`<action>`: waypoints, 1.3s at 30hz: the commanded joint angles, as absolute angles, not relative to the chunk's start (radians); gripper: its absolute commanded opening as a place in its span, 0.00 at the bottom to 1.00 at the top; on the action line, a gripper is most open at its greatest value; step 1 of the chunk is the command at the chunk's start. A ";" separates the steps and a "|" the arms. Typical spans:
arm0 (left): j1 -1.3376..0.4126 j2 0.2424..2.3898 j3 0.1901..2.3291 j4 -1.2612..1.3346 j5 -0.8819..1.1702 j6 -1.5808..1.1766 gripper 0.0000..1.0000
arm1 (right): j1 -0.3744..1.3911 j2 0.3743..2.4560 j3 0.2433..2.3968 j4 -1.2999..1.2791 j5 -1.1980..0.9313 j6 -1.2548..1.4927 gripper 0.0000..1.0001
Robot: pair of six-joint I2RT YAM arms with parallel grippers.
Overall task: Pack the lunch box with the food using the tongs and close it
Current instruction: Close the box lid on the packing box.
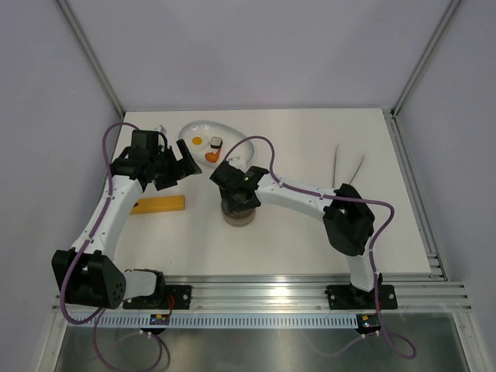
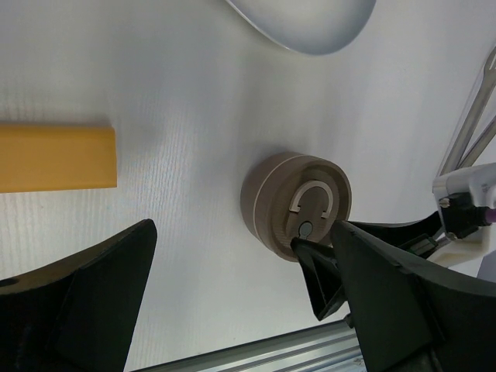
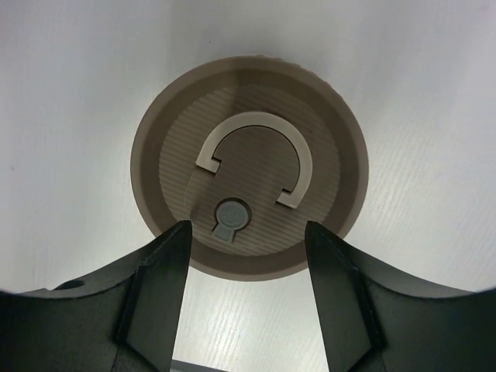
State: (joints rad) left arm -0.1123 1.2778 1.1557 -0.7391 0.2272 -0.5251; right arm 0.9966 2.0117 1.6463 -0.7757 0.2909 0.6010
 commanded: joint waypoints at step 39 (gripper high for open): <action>-0.100 1.200 1.137 -0.723 0.207 -0.520 0.99 | 0.786 1.590 1.481 -0.781 0.430 0.629 0.85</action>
State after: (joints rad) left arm -0.1047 1.2358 1.1412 -0.7418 0.2115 -0.5316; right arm 0.8646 1.6810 1.5627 -0.7826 0.4072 0.5938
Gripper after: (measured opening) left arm 0.988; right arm 0.833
